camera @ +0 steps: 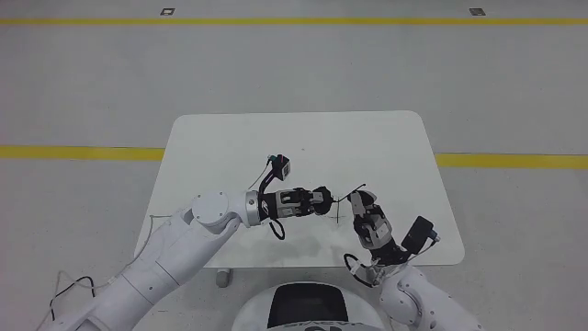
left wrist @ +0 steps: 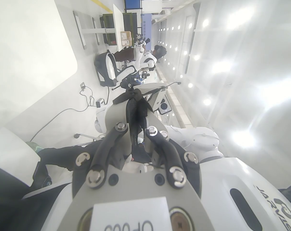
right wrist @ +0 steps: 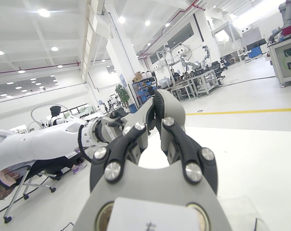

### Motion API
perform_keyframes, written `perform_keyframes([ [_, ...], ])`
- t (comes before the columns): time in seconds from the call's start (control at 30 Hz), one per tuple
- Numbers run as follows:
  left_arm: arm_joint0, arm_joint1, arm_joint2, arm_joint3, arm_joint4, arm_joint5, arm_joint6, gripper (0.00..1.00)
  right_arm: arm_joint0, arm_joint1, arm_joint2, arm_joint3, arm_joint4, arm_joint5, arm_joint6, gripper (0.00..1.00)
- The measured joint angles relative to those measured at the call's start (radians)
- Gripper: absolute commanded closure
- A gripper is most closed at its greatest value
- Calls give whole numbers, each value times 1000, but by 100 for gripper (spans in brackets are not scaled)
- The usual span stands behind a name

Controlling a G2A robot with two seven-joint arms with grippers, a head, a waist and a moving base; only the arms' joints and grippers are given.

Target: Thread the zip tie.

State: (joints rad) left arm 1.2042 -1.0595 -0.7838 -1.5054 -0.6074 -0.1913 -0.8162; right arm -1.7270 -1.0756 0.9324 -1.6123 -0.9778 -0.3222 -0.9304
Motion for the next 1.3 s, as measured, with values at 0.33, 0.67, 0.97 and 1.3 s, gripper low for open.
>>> perform_keyframes([
  [0.33,0,0,0,0,0,0,0,100,-8,-14,9,-1,-10,36,9,100],
  [0.67,0,0,0,0,0,0,0,100,-23,-25,25,-7,-17,54,26,100],
  [0.97,0,0,0,0,0,0,0,100,-33,-34,35,-15,-24,68,46,100],
  [1.3,0,0,0,0,0,0,0,100,-49,-46,51,-25,-7,104,67,100],
])
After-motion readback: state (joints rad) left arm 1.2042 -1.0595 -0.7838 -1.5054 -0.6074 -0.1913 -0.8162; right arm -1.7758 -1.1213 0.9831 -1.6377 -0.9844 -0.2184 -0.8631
